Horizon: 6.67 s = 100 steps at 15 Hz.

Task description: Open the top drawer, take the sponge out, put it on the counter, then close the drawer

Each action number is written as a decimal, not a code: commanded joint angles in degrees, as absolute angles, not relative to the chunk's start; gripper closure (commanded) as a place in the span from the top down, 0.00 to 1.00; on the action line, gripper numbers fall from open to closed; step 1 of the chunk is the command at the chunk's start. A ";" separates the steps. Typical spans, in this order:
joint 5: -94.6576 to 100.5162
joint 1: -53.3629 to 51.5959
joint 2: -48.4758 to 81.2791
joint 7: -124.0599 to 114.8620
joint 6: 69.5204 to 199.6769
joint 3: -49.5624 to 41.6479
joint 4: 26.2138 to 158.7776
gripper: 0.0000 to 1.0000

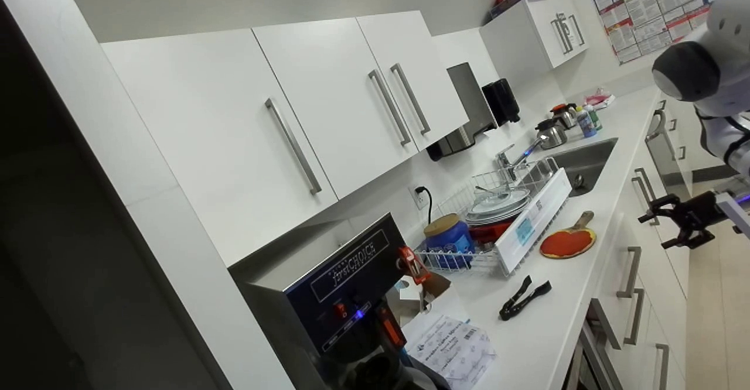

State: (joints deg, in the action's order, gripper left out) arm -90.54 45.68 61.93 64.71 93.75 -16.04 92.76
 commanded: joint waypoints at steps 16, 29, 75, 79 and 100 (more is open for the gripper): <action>-95.16 49.03 85.94 61.10 95.08 -7.31 64.85 1.00; -96.08 48.35 84.70 62.26 97.89 -5.44 66.72 0.07; -75.92 68.50 65.06 64.47 78.19 -20.47 80.06 1.00; -70.05 65.94 53.87 60.59 83.20 -18.62 89.04 1.00; -66.92 36.67 23.50 49.78 125.10 -20.35 125.55 1.00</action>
State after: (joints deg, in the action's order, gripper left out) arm -66.95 37.10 23.55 49.89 125.30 -19.89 125.57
